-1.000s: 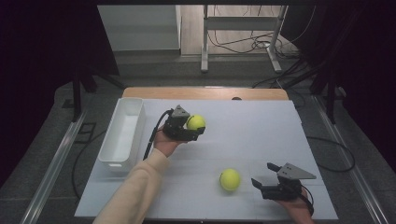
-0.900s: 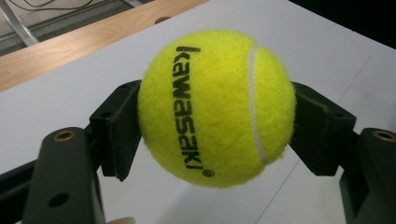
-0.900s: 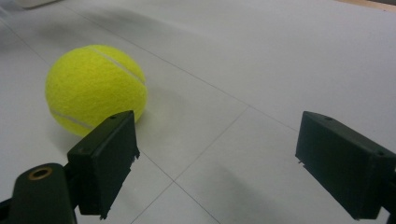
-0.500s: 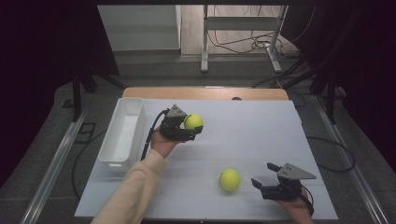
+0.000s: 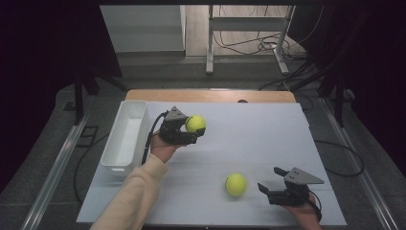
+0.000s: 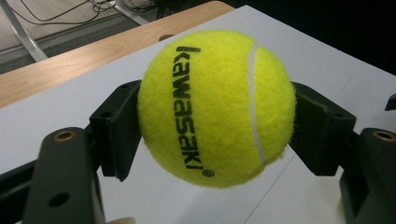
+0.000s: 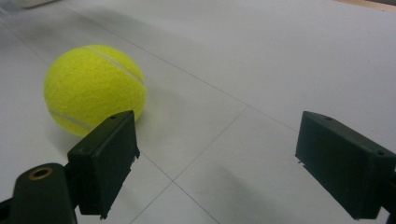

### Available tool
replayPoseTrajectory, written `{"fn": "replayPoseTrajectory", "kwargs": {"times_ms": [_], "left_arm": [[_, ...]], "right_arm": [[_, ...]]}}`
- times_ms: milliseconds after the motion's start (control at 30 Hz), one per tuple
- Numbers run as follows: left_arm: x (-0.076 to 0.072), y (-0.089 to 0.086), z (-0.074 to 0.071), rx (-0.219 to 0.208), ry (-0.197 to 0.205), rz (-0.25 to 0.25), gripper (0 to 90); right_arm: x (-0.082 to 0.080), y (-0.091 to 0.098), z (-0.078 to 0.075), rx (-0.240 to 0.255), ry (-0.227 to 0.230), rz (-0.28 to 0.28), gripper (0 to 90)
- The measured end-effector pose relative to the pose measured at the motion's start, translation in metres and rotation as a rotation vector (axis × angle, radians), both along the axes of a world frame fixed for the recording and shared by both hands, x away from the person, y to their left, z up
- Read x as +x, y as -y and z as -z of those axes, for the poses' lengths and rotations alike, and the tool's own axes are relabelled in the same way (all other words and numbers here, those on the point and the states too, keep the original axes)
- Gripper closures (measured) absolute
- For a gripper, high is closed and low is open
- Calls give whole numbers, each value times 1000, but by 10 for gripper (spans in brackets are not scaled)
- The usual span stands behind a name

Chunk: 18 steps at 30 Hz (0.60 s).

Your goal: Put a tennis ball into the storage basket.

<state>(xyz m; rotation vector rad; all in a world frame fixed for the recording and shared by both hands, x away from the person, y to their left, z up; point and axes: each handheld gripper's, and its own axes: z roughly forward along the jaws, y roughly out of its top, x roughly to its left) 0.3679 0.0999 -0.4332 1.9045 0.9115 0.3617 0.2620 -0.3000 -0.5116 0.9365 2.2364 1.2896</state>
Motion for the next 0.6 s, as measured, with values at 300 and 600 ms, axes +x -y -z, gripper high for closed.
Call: {"fn": "replayPoseTrajectory", "kwargs": {"times_ms": [300, 600], "left_arm": [[-5, -7, -5, -24, 10, -6, 267], [-12, -18, -11, -31, 24, -24, 267]], "right_arm": [[0, 0, 0, 0, 1, 3, 136], [0, 0, 0, 0, 1, 5, 136]]}}
